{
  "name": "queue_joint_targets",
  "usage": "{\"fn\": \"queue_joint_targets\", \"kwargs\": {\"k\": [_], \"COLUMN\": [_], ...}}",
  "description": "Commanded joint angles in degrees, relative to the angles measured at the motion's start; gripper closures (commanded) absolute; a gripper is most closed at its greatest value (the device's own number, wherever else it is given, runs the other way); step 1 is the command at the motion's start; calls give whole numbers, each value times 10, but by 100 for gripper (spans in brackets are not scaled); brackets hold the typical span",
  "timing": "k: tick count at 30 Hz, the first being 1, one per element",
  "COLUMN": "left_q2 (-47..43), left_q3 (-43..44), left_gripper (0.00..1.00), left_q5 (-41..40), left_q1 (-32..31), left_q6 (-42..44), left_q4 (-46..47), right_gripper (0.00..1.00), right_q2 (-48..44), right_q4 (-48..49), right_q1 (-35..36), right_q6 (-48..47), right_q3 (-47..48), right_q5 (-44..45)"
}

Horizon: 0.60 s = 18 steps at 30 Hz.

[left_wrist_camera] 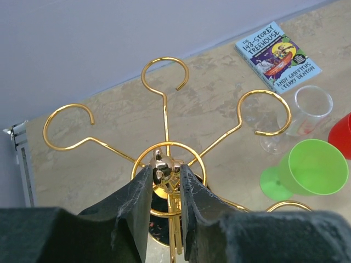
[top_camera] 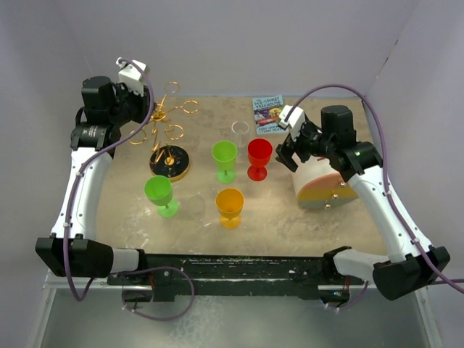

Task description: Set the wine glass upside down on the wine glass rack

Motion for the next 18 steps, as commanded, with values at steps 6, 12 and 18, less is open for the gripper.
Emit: {"fn": "queue_joint_targets", "kwargs": {"k": [6,12,18], "left_q2": [-37,-73,-101], "left_q3": [-8,-3,4], "left_gripper": [48,22,0], "left_q5": [-34,-62,-93], "left_q1": [-4,3,37], "left_q6": [15,39,39], "left_q4": [3,-9,-22], "right_gripper": [13,18,25], "right_q2": [11,39,109], "right_q4": [12,53,61], "right_q1": [47,117,221], "right_q6": [-7,39,96], "right_q3": [51,83,143], "right_q5": [-74,-113,-89]}}
